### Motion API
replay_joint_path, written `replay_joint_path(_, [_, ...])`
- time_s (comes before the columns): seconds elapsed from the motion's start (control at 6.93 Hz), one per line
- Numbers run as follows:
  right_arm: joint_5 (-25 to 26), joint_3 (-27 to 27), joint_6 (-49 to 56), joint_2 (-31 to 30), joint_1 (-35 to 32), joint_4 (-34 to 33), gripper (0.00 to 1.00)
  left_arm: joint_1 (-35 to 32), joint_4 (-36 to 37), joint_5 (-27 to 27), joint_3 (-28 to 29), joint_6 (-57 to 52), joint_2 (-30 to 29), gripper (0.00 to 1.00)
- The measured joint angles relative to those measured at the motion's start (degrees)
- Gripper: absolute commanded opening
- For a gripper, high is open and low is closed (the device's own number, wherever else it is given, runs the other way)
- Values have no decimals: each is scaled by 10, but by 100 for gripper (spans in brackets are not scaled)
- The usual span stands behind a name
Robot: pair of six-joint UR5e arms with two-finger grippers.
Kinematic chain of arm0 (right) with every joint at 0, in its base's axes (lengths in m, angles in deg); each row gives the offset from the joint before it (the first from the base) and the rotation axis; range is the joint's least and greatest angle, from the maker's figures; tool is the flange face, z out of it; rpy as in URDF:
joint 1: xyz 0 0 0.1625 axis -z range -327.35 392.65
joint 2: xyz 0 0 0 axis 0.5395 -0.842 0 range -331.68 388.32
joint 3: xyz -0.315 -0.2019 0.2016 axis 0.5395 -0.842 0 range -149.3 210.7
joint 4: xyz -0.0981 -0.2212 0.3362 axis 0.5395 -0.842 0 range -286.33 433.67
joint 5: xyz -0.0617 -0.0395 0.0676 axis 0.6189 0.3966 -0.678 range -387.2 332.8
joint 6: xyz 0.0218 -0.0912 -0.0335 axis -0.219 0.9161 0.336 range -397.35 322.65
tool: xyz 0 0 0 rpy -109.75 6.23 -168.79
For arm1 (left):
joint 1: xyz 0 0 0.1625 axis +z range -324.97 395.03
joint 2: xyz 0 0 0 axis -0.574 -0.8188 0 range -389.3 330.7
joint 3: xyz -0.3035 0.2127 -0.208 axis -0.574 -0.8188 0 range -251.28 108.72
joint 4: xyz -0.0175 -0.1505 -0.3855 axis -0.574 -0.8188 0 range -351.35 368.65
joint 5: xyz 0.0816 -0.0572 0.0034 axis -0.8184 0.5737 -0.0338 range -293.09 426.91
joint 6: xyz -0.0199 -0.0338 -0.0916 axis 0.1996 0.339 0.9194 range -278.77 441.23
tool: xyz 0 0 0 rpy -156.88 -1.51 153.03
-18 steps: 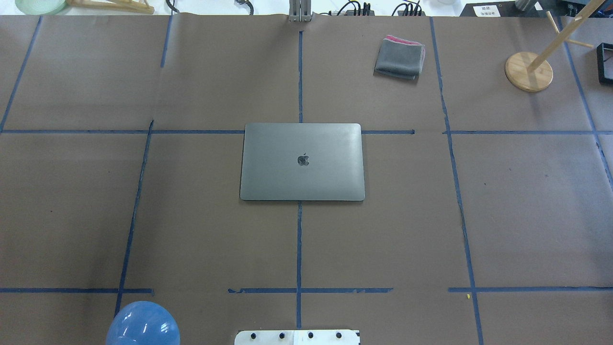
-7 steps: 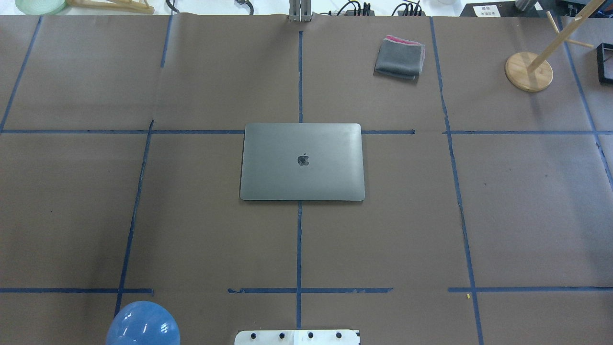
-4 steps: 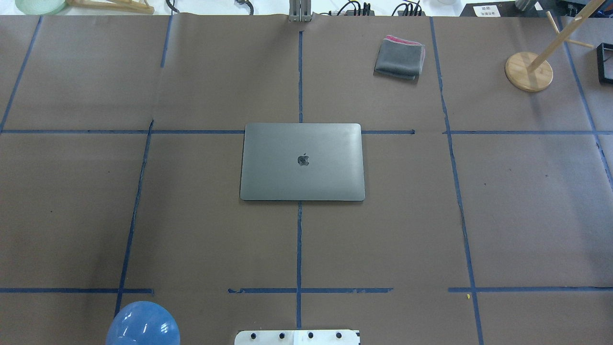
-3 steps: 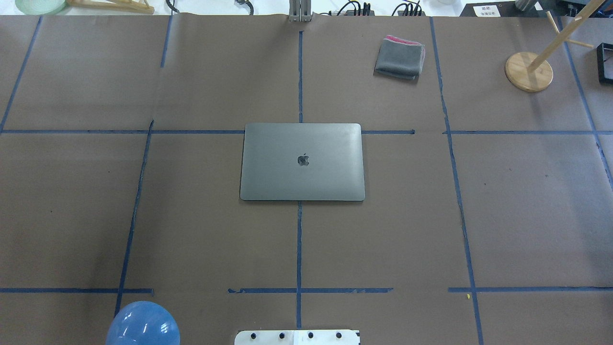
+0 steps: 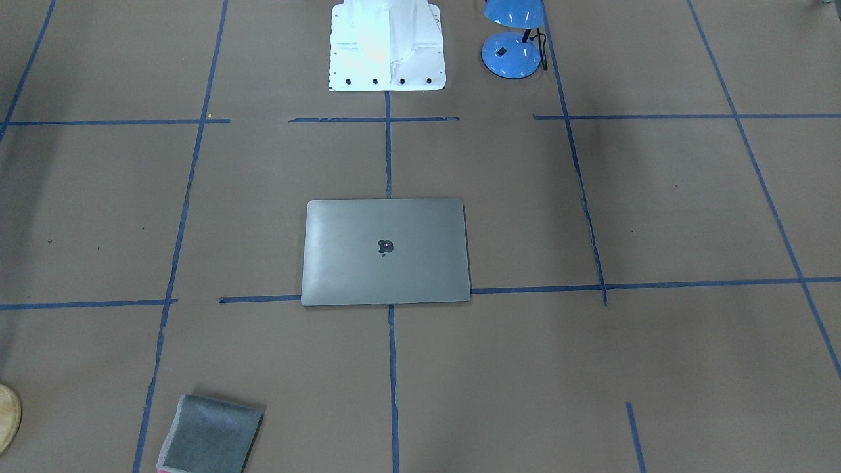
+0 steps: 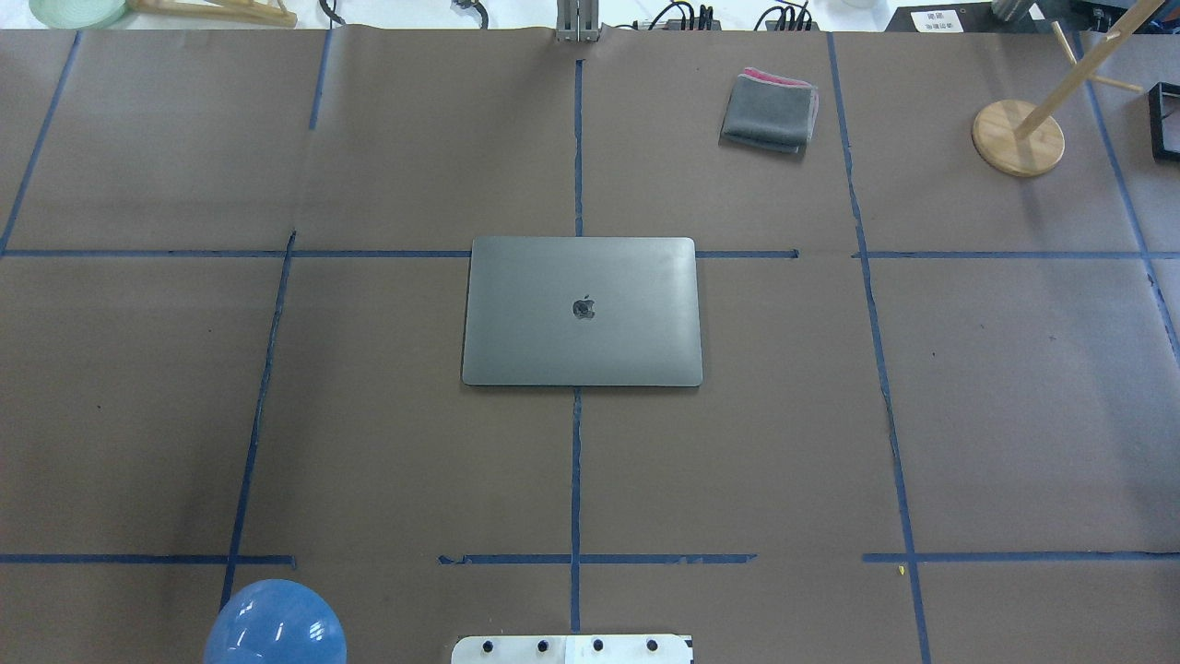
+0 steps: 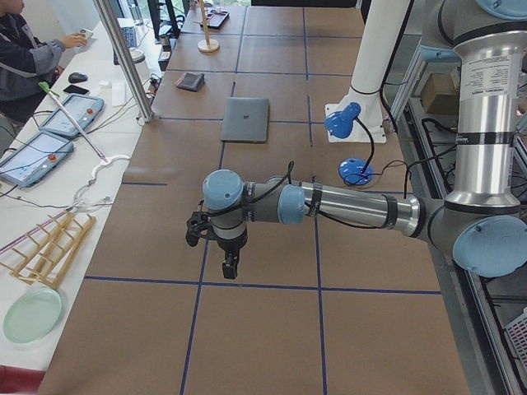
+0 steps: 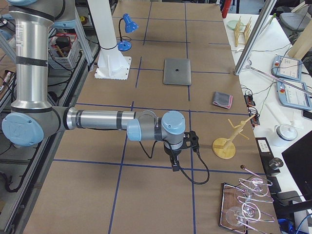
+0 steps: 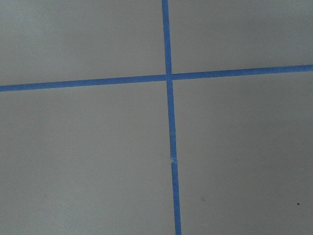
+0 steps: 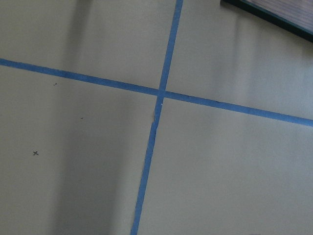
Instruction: Close laptop
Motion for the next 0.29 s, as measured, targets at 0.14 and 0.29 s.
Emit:
replay_joint_path(0.14, [0,4,-6,0,0,0,100,0,0,1,0,0,0,100])
replay_joint_path(0.29, [0,6,-8,0,0,0,100,0,0,1,-1,0,0,100])
